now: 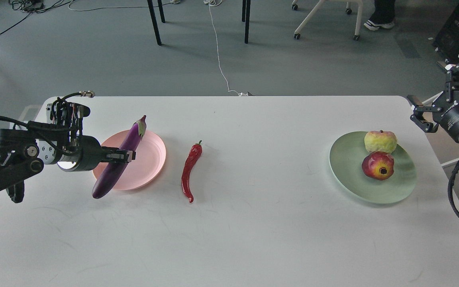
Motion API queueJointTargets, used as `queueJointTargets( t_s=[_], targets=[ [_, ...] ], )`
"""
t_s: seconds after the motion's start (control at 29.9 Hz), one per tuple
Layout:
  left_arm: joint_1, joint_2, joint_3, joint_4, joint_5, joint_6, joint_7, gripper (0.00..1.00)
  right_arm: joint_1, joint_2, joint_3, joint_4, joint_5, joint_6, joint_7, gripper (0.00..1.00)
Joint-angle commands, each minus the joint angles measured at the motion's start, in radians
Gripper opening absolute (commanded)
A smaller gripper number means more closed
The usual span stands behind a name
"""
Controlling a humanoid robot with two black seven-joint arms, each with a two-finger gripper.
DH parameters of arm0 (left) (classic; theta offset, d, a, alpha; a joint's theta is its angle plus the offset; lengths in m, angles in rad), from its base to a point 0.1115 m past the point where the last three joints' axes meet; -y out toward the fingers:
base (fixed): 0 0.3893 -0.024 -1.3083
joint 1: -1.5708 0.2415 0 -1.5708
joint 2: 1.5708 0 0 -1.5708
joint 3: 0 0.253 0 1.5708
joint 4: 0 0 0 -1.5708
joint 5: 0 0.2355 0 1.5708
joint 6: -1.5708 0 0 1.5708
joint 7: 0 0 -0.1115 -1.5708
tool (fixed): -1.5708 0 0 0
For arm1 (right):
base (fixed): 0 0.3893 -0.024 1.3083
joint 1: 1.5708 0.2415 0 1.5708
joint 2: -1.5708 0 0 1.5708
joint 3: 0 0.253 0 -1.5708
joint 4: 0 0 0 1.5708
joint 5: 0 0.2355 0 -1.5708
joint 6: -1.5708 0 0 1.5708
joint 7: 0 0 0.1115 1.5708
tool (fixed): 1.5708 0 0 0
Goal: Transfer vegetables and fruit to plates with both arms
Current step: 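Lift the eggplant and lower it onto the pink plate, then move the left gripper to the red chili pepper and grasp it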
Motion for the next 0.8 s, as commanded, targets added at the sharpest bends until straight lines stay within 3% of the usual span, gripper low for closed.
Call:
queueJointTargets(
  t_s=[0.0,0.1,0.23,0.5,0.64,0.77],
  targets=[
    [0.011,0.0,0.001,0.016,0.016,0.028,-0.005,0.18,0.0,0.01,-0.001,-0.003,-0.001,0.0,0.0,0.99],
    [0.011,-0.011,0.0,0.033,0.018,0.033,-0.005,0.27,0.0,0.018,-0.001,-0.003,-0.001,0.0,0.0,0.99],
    [0.011,-0.009,0.0,0.043,0.018,0.039,-0.004,0.56,0.0,0.018,-0.001,-0.003,-0.003,0.0,0.0,0.99],
    [0.006,0.007,-0.003,0.034,0.013,0.068,-0.007,0.95,0.002,0.018,-0.001,-0.001,-0.003,0.0,0.0,0.99],
    [0.002,0.012,-0.017,0.002,0.013,0.073,-0.005,0.96,0.003,0.016,-0.001,0.0,-0.003,0.0,0.0,0.99],
    [-0.005,0.02,-0.069,-0.12,0.015,0.077,0.015,0.96,0.003,0.016,-0.001,0.0,-0.004,0.0,0.0,0.99]
  ],
)
